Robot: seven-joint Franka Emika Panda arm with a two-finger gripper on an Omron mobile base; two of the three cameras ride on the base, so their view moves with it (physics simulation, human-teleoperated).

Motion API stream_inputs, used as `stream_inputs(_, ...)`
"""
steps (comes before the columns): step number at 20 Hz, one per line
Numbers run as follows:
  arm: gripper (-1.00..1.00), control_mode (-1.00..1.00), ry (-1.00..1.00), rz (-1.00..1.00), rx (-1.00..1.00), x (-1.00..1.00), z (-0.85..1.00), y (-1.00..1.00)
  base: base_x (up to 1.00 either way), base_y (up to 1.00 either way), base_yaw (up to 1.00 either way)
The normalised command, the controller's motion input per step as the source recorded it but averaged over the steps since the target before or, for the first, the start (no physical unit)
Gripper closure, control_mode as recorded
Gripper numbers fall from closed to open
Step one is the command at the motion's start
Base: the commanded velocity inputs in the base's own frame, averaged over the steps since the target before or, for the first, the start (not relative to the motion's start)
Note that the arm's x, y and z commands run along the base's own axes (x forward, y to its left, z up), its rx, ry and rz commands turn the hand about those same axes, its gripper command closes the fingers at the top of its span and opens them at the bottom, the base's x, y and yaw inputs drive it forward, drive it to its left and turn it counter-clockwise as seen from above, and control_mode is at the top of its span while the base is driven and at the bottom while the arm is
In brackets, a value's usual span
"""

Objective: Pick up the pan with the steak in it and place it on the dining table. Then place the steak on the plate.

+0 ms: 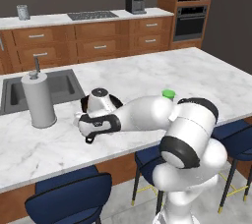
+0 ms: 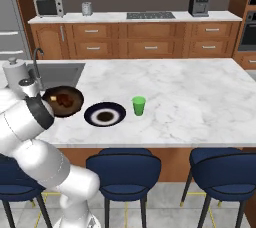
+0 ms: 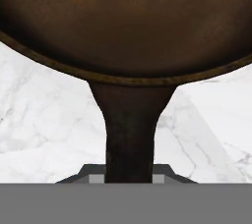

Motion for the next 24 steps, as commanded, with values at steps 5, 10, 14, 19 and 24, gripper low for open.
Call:
stream_inputs(5,1.00,-1.00,0.08,0.00,0.00,0.16,-0.42,0.11,0.00,0.00,0.00)
stream_inputs(10,1.00,-1.00,0.04,0.00,0.00,0.16,-0.33,0.06,0.00,0.00,0.00)
stream_inputs(14,1.00,-1.00,0.00,0.00,0.00,0.04,-0.06,0.02,0.00,0.00,0.00)
stream_inputs(19,1.00,-1.00,0.00,0.00,-0.02,0.06,-0.09,0.04,0.00,0.00,0.00)
stream_inputs(24,1.00,-1.00,0.02,0.00,-0.05,0.12,-0.26,0.08,0.00,0.00,0.00)
